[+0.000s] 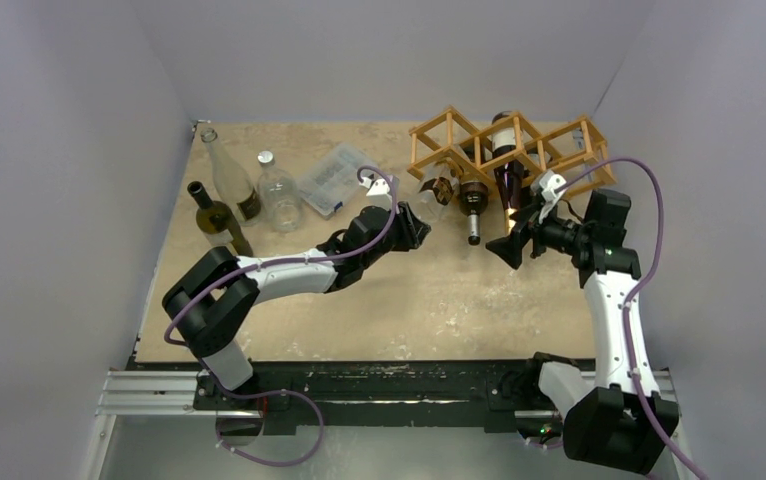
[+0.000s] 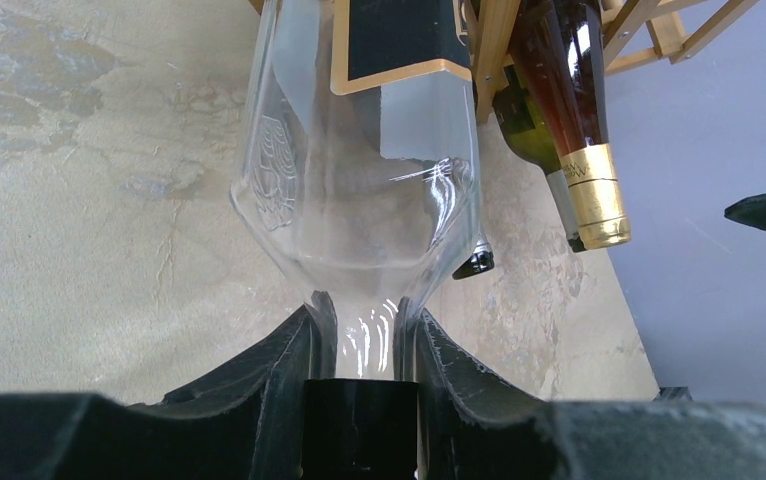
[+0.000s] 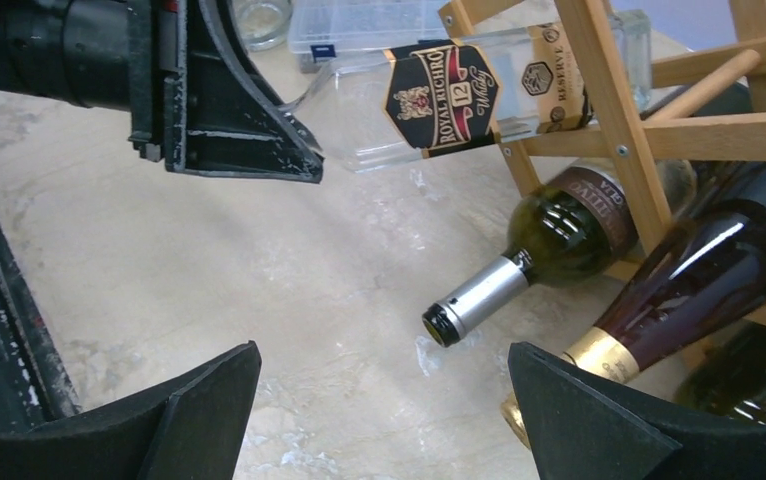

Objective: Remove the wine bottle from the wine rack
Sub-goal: Pick up the wine bottle from the wine rack.

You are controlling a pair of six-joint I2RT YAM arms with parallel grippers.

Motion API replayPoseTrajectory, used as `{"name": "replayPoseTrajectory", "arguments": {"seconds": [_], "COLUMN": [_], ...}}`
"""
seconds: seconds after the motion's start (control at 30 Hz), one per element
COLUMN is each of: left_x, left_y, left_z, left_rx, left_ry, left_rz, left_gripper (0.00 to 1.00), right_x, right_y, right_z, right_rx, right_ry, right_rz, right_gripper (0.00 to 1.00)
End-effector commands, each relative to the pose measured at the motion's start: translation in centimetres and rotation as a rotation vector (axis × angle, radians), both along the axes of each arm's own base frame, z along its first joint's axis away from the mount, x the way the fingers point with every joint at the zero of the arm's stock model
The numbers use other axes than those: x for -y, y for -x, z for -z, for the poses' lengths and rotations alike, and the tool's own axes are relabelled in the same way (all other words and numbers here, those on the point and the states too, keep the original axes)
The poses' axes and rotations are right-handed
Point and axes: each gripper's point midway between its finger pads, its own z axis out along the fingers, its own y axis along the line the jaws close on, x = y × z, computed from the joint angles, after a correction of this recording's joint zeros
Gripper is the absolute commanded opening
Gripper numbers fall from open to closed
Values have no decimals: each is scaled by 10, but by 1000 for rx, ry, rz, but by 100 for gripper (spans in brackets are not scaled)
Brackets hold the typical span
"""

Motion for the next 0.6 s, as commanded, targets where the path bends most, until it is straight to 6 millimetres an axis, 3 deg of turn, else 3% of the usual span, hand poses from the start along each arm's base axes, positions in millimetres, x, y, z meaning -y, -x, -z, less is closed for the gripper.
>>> {"name": "replayPoseTrajectory", "arguments": {"seconds": [0.0, 0.27, 0.57], "left_x": [4, 4, 5], "left_y": [-4, -3, 0], "left_z": [-62, -60, -58], "left_rx": [113, 106, 94], "left_ry": [152, 155, 154], "left_rz": [-12, -10, 2], "left_gripper": [0, 0, 0], "right_x": [-14, -20, -46], "right_y": [7, -11, -36], "right_z": [-19, -33, -54], "right_rx": [53, 64, 124], "right_ry": [-6, 36, 104], "right_rz": [-139, -161, -198], "right_gripper": [98, 96, 97]}}
